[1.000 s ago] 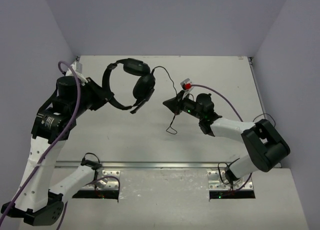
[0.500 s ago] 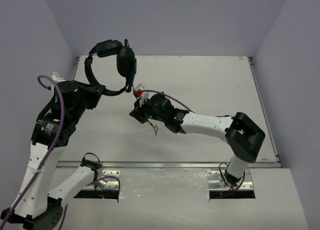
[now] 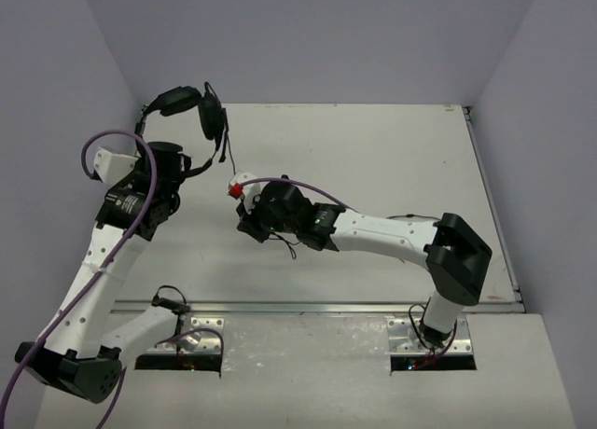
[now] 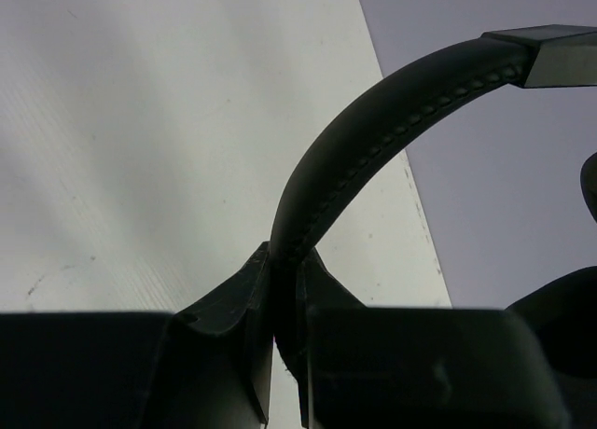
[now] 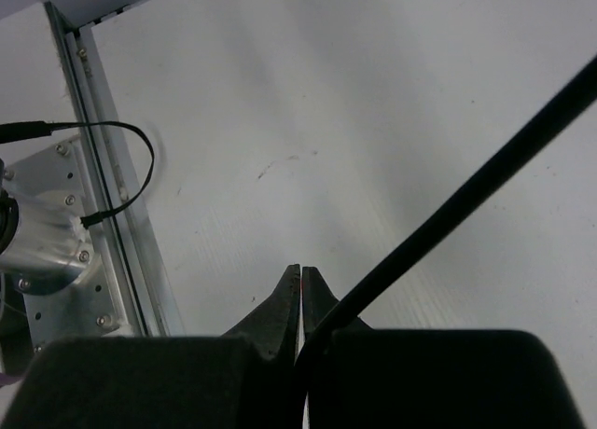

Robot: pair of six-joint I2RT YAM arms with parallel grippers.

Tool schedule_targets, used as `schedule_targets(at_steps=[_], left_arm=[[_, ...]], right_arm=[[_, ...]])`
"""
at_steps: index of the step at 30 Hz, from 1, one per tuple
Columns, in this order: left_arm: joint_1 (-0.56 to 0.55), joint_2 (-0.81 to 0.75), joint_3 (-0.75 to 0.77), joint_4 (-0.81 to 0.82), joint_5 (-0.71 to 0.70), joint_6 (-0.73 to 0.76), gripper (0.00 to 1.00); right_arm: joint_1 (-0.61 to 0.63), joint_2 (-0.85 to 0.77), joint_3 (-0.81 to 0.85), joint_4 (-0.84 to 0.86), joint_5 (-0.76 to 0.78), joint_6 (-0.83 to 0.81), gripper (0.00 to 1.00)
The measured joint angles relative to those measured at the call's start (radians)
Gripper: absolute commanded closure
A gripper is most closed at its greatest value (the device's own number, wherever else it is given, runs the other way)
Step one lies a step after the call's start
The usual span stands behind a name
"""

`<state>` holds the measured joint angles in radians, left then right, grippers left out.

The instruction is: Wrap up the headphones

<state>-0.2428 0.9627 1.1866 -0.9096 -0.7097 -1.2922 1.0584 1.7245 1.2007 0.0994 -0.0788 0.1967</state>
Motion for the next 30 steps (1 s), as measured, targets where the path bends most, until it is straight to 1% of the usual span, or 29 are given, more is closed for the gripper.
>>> schedule_targets(at_steps=[4, 9, 12, 15, 18, 20, 23, 30], left_arm=[[0.000, 0.036, 0.000, -0.016, -0.050, -0.023, 1.00], [0.000, 0.051, 0.000, -0.017, -0.056, -0.045, 0.99], [0.000, 0.048, 0.001, -0.004, -0.047, -0.047, 1.00], [0.000, 0.040, 0.007, 0.013, -0.015, -0.015, 1.00], [0.000, 0.051, 0.055, -0.002, 0.020, 0.014, 1.00], [0.000, 0.062, 0.086, -0.006, 0.040, 0.032, 1.00], [0.000, 0.069, 0.093, -0.010, 0.047, 0.047, 1.00], [0.000, 0.084, 0.070, 0.013, 0.036, 0.058, 1.00]], right_arm=[[-0.001, -0.002, 0.011, -0.044, -0.005, -0.010, 0.99], [0.001, -0.002, 0.057, -0.080, -0.003, -0.014, 0.99], [0.002, 0.000, 0.066, -0.080, 0.028, -0.014, 0.99], [0.002, 0.021, 0.066, -0.079, 0.063, -0.017, 0.99], [0.002, 0.066, 0.077, -0.089, 0.082, -0.028, 0.99], [0.002, 0.123, 0.126, -0.107, 0.087, -0.036, 0.99], [0.002, 0.170, 0.175, -0.117, 0.077, -0.042, 0.99], [0.025, 0.169, 0.230, -0.166, 0.023, -0.065, 0.99]])
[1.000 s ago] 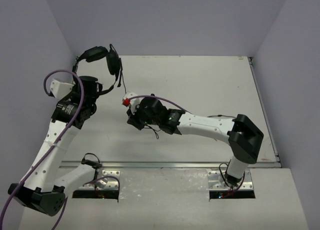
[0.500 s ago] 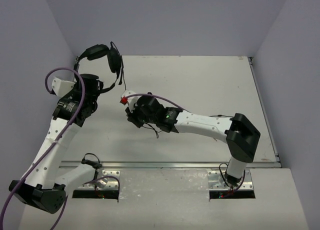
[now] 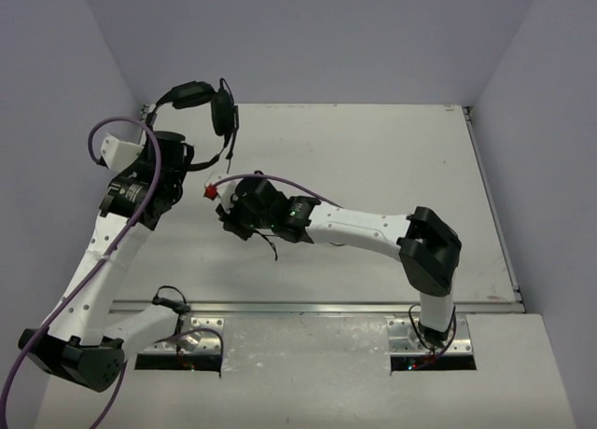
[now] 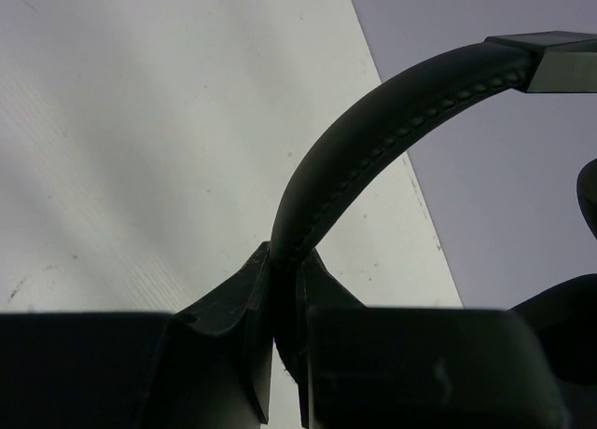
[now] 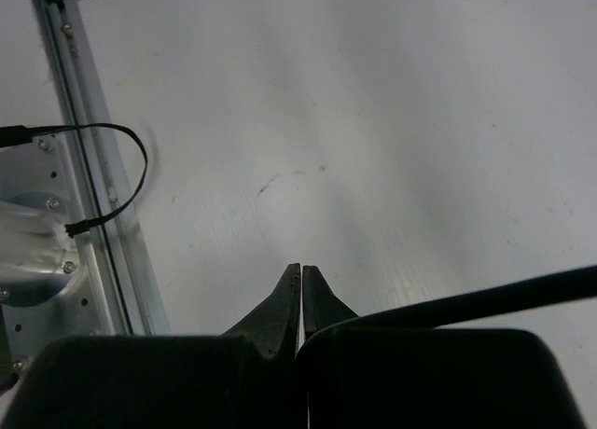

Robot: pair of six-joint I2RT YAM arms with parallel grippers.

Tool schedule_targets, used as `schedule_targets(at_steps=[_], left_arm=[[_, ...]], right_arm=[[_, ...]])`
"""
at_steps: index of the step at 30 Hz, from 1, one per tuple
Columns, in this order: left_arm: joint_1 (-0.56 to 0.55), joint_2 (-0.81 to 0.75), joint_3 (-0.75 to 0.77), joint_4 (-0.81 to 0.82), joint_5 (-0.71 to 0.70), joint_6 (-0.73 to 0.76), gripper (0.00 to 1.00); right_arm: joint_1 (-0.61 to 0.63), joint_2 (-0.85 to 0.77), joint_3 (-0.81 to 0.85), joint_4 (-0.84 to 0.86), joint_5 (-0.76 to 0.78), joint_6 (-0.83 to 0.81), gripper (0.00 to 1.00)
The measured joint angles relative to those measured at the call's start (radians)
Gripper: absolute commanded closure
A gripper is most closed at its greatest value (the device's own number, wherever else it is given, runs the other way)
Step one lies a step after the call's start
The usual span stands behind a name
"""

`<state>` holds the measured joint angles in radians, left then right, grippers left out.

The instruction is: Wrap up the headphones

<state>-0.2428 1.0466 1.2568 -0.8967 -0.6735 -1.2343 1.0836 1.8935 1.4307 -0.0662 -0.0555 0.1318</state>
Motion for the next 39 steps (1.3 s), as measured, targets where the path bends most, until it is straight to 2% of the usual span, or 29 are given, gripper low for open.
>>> schedule_targets(at_steps=[7, 14, 21, 27, 33, 39], left_arm=[[0.000, -0.014, -0.075, 0.084, -0.029, 0.050, 1.00], [0.000, -0.066, -0.242, 0.211, -0.026, 0.109, 1.00], [0.001, -0.112, -0.320, 0.295, -0.005, 0.132, 1.00], [0.000, -0.070, -0.323, 0.372, 0.041, 0.176, 1.00], [0.000, 0.003, -0.336, 0.398, 0.101, 0.254, 1.00], [0.000, 0.015, -0.322, 0.286, 0.115, 0.237, 0.99]], right_arm=[[0.009, -0.027, 0.023, -0.014, -0.111, -0.044, 0.99], [0.003, -0.039, 0.085, -0.106, -0.231, -0.064, 0.99], [-0.112, 0.050, 0.482, -0.323, -0.398, -0.056, 0.99], [-0.177, 0.084, 0.681, -0.503, -0.433, -0.058, 0.99], [-0.225, 0.077, 0.614, -0.594, -0.446, -0.106, 0.97], [-0.220, 0.053, 0.492, -0.620, -0.465, -0.160, 0.99]])
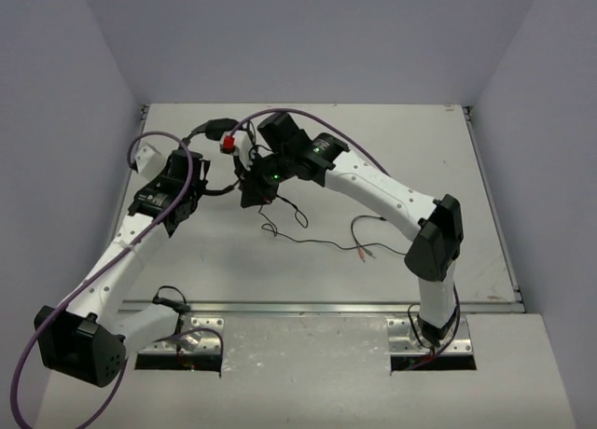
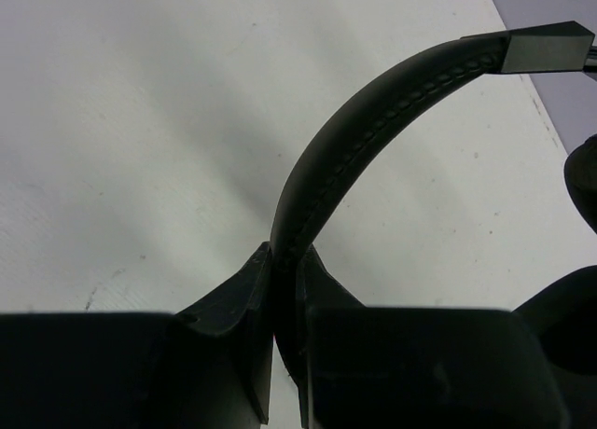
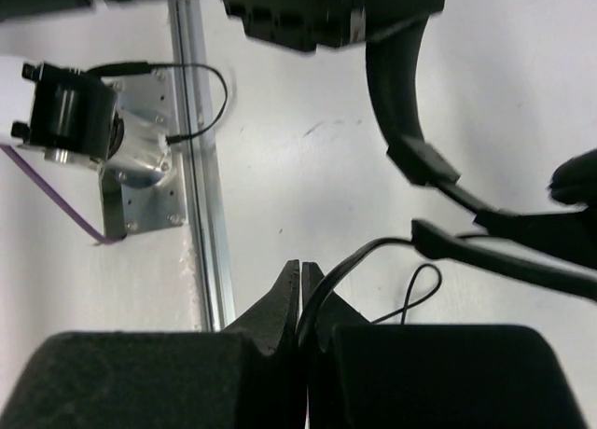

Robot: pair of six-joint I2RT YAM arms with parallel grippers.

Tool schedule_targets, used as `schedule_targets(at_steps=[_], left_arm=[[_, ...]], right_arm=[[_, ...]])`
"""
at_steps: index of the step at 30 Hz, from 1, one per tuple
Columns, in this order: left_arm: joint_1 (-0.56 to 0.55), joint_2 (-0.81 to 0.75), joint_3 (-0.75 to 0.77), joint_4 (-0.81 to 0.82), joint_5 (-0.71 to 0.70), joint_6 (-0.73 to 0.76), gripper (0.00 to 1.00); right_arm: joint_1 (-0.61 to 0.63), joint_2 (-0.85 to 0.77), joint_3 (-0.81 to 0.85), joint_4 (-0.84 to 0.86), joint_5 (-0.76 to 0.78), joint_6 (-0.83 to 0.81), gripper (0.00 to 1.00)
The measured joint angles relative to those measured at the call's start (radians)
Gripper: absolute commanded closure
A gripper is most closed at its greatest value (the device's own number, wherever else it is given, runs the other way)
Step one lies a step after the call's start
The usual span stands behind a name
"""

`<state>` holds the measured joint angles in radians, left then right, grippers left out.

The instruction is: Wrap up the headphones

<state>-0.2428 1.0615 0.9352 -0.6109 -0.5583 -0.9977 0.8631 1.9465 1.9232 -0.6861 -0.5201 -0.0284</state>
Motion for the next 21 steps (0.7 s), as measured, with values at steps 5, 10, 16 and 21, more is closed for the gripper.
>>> schedule_targets(at_steps=[5, 10, 16, 21], left_arm=[[0.000, 0.056, 0.132, -0.148, -0.048, -0.047, 1.00], [0.000, 0.079, 0.156, -0.163, -0.060, -0.058, 1.00], [0.000, 0.074, 0.152, -0.183, -0.058, -0.077, 1.00], [0.000, 0.068, 0.161, -0.200, -0.054, -0.084, 1.00]], right_arm=[[0.024, -0.006, -0.047, -0.007, -0.004, -0.023, 0.99], [0.053, 0.002, 0.037, -0.012, -0.007, -0.024, 0.99], [0.055, 0.025, 0.142, -0.003, -0.049, -0.016, 0.99], [0.055, 0.061, 0.145, -0.006, -0.076, -0.008, 0.99]])
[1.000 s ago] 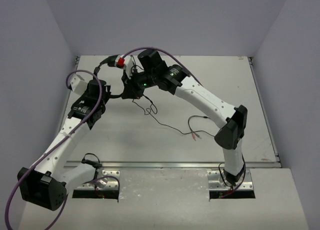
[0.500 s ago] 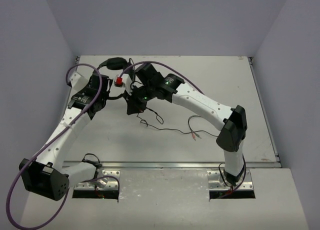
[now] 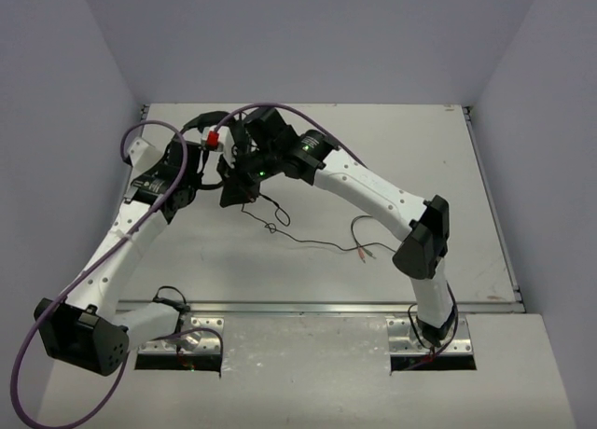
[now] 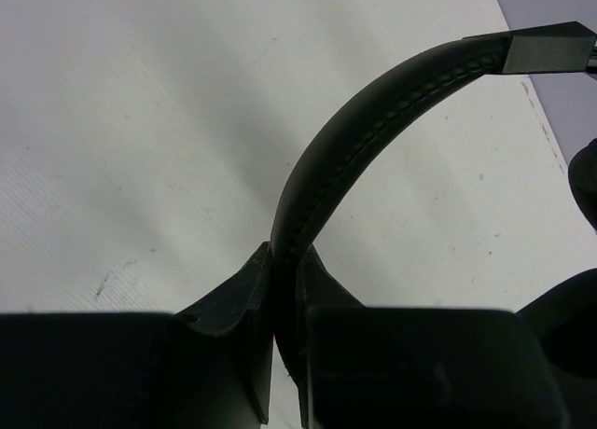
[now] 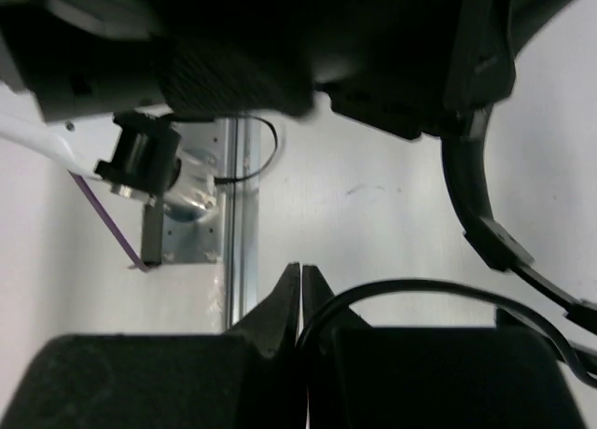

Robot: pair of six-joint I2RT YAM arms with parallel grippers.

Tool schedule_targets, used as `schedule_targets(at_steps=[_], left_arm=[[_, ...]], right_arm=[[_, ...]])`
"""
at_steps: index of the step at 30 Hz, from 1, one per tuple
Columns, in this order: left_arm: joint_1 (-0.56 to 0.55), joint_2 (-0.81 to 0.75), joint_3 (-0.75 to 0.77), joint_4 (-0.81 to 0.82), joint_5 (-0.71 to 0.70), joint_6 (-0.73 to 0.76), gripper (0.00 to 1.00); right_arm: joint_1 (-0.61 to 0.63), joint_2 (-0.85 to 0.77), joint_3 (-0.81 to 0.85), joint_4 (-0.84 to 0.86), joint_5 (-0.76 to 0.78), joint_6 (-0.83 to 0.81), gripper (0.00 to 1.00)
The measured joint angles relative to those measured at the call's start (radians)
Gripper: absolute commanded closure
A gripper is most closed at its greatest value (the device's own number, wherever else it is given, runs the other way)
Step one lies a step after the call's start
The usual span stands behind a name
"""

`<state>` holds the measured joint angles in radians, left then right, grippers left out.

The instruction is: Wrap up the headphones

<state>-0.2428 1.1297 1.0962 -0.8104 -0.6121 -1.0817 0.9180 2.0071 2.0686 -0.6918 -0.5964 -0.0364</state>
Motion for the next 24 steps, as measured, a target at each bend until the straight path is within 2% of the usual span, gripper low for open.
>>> schedule_targets(at_steps=[6, 11, 16, 20, 24], left_arm=[[0.001, 0.000, 0.025, -0.042, -0.002, 0.001, 1.00], [0.002, -0.001, 0.061, -0.048, 0.001, 0.004, 1.00], [0.010, -0.022, 0.071, -0.051, 0.035, -0.002, 1.00], [0.029, -0.053, 0.074, -0.058, 0.087, -0.006, 1.00], [0.035, -0.109, 0.074, -0.053, 0.154, -0.037, 1.00]], right_arm=[[-0.007, 0.006, -0.037, 0.032, -0.025, 0.008, 0.99], [-0.006, -0.083, -0.283, 0.079, -0.043, -0.005, 0.99], [-0.006, -0.131, -0.444, 0.094, -0.114, -0.045, 0.99], [-0.006, -0.208, -0.589, 0.167, -0.146, -0.060, 0.99], [-0.006, -0.229, -0.614, 0.232, -0.144, -0.044, 0.99]])
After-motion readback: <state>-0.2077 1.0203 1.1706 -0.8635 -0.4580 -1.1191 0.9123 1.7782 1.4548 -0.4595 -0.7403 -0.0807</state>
